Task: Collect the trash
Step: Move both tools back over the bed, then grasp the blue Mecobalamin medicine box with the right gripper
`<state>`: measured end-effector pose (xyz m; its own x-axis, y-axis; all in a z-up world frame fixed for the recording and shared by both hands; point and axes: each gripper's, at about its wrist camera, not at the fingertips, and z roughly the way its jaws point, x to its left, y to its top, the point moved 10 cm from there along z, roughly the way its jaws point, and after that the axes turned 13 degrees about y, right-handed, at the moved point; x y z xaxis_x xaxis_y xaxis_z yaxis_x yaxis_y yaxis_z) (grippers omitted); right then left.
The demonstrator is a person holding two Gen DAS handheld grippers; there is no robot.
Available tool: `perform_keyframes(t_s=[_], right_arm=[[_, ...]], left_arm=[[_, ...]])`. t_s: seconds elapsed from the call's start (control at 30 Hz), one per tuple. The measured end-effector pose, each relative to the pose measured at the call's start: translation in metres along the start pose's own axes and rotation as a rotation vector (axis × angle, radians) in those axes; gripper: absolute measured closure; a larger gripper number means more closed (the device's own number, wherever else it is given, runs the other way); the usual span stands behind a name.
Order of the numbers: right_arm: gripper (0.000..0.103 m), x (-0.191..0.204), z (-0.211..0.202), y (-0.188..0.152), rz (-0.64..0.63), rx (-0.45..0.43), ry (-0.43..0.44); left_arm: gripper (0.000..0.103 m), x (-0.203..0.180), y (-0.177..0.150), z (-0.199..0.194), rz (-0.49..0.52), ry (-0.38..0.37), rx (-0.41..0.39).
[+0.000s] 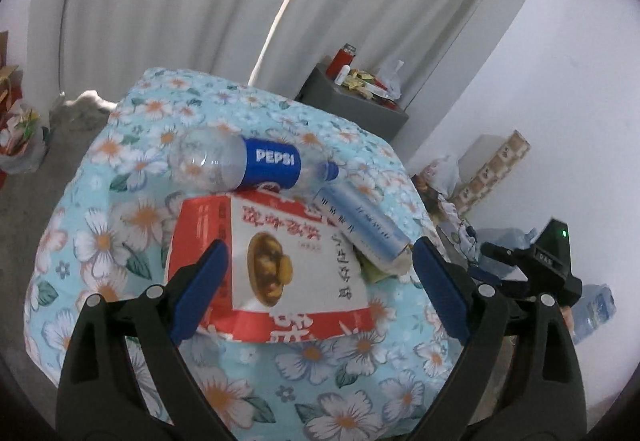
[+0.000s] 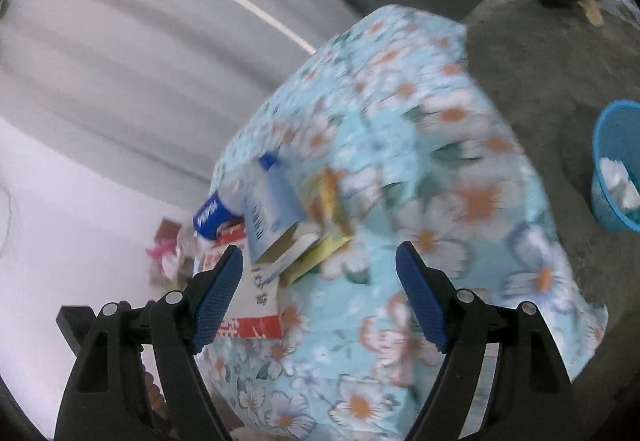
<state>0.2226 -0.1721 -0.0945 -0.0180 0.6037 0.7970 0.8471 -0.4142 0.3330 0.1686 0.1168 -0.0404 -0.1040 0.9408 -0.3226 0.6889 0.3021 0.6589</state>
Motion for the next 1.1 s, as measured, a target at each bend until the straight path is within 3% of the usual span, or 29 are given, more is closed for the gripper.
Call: perform_keyframes(t_s=[0.17, 0.3, 0.5, 0.73, 0.87, 0.93, 0.97, 1.1], right_arm=[[0.026, 0.032, 0.044, 0.003, -0.130, 0.096, -0.045], [0.018, 0.047, 0.083, 0.013, -0.210, 0.162, -0.097], [0.017, 0.046, 0.139, 0.020, -0.361, 0.296, -0.259], [0.017, 0.035, 0.181, 0.019, -0.515, 0.413, -0.395], [0.017, 0.029, 0.187, 0.021, -0.493, 0.417, -0.386], [0.020, 0.026, 0.185, 0.023, -0.462, 0.406, -0.369], [0.027, 0.025, 0.182, 0.023, -0.444, 0.405, -0.353], [0.029, 0.022, 0.173, 0.024, -0.414, 0.375, -0.354]], left_arm=[[0.014, -0.004, -0.010, 0.012, 0.034, -0.011, 0.024], [0.014, -0.009, -0.015, 0.022, 0.124, 0.014, -0.004], [0.014, -0.016, -0.027, 0.032, 0.225, 0.049, -0.008], [0.014, -0.011, -0.041, 0.047, 0.237, 0.076, 0.038], [0.014, -0.009, -0.044, 0.056, 0.245, 0.086, 0.055], [0.014, -0.010, -0.044, 0.059, 0.245, 0.081, 0.059], [0.014, -0.011, -0.044, 0.060, 0.245, 0.078, 0.061], [0.014, -0.015, -0.045, 0.067, 0.256, 0.068, 0.073]])
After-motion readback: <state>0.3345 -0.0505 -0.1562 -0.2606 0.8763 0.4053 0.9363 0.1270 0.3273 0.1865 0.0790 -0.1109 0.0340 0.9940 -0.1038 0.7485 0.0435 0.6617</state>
